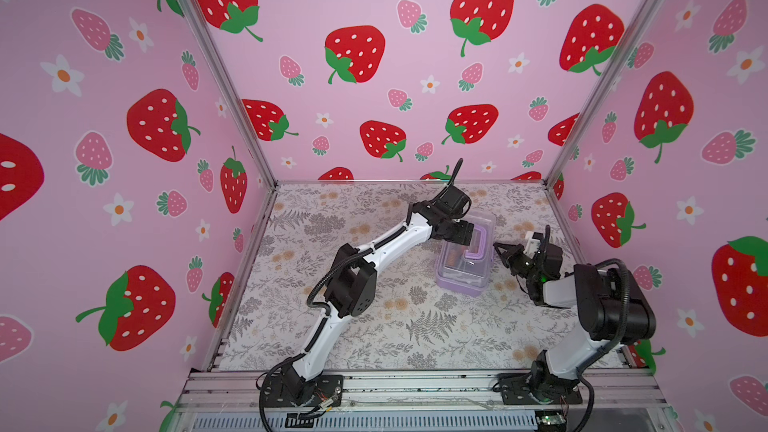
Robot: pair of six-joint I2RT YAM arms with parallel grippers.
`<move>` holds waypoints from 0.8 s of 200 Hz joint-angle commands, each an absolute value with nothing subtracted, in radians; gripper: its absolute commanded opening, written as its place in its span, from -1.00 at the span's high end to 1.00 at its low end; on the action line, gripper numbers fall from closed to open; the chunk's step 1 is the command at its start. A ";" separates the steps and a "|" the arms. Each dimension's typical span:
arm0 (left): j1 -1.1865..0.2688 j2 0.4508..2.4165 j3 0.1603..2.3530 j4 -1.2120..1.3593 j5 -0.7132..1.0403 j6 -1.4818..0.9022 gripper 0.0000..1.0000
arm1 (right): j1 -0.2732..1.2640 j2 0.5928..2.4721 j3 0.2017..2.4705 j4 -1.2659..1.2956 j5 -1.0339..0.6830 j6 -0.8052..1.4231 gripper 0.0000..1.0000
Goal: Pack the tool kit
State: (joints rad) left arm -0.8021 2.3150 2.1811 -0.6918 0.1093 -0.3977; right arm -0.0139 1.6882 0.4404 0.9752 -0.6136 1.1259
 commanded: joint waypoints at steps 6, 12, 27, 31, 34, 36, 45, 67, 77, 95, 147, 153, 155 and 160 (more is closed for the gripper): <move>-0.829 2.390 2.153 -0.714 0.184 -0.388 -0.59 | 0.040 1.691 0.440 0.969 -0.712 1.135 1.00; -0.828 2.392 2.154 -0.715 0.186 -0.389 -0.59 | 0.041 1.692 0.441 0.969 -0.711 1.136 1.00; -0.828 2.394 2.158 -0.717 0.186 -0.389 -0.59 | 0.044 1.692 0.446 0.969 -0.711 1.138 1.00; -0.828 2.395 2.159 -0.718 0.187 -0.390 -0.59 | 0.045 1.692 0.446 0.969 -0.710 1.138 1.00; -0.828 2.396 2.160 -0.719 0.187 -0.389 -0.59 | 0.047 1.691 0.447 0.968 -0.710 1.137 1.00; -0.828 2.396 2.161 -0.719 0.187 -0.389 -0.59 | 0.047 1.692 0.449 0.968 -0.709 1.138 1.00; -0.828 2.397 2.162 -0.718 0.187 -0.389 -0.59 | 0.051 1.692 0.452 0.967 -0.706 1.139 1.00; -0.828 2.398 2.163 -0.721 0.188 -0.390 -0.59 | 0.063 1.697 0.459 0.965 -0.703 1.141 1.00; -0.828 2.398 2.162 -0.720 0.187 -0.390 -0.59 | 0.069 1.698 0.460 0.966 -0.700 1.143 1.00; -0.828 2.399 2.165 -0.720 0.187 -0.389 -0.59 | 0.082 1.703 0.464 0.967 -0.696 1.144 1.00; -0.825 2.394 2.162 -0.727 0.186 -0.386 -0.59 | 0.050 1.715 0.429 0.965 -0.687 1.134 1.00; -0.824 2.391 2.158 -0.728 0.184 -0.384 -0.59 | 0.040 1.713 0.423 0.965 -0.687 1.132 1.00; -0.825 2.391 2.158 -0.728 0.184 -0.385 -0.59 | 0.037 1.713 0.420 0.965 -0.686 1.131 1.00; -0.824 2.390 2.155 -0.726 0.183 -0.384 -0.59 | 0.031 1.710 0.415 0.966 -0.685 1.131 1.00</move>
